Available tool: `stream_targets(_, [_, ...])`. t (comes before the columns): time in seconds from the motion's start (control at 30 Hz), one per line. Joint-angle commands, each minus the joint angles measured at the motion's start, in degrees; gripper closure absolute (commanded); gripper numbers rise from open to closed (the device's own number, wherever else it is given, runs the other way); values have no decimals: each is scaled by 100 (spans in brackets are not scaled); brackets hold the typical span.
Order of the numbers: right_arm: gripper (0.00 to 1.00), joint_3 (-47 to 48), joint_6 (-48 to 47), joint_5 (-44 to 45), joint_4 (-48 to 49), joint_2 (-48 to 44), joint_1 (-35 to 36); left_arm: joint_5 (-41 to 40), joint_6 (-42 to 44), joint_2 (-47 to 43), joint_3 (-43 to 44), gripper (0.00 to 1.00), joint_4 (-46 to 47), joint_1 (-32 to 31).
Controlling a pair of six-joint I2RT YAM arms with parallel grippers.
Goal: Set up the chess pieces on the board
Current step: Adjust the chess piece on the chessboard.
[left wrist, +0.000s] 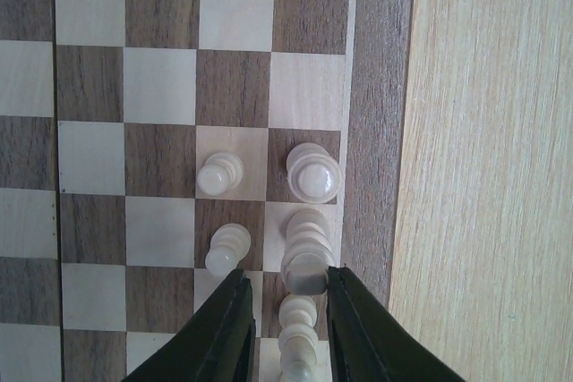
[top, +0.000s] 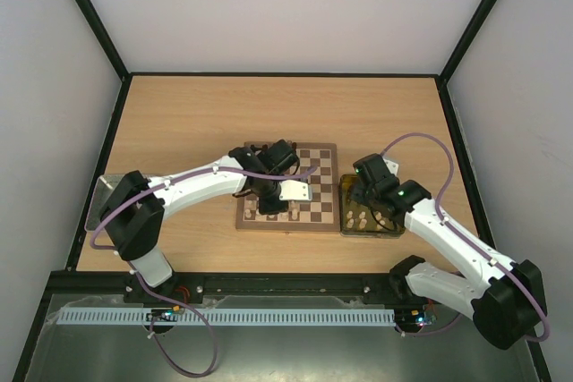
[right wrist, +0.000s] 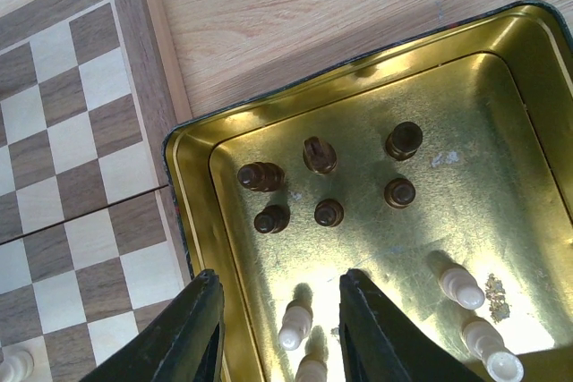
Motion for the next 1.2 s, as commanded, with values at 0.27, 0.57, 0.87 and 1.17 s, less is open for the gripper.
stream_targets(0.27, [66,95,-76,81,-102,7,-50,168,7,53,-84,75,-144,-89])
stream_targets(0.57, [66,95,-88,61,-91,-3,-68,188,13,43,-144,75,-190,-119])
stream_targets(0.87, [66,78,-89,46,-74,-10,-76,164,18,43,-214,78,-129,-127])
stream_targets(1.17, [66,62,-88,36,-59,-12,-77,197,-11,31,-199,80,-35,-136])
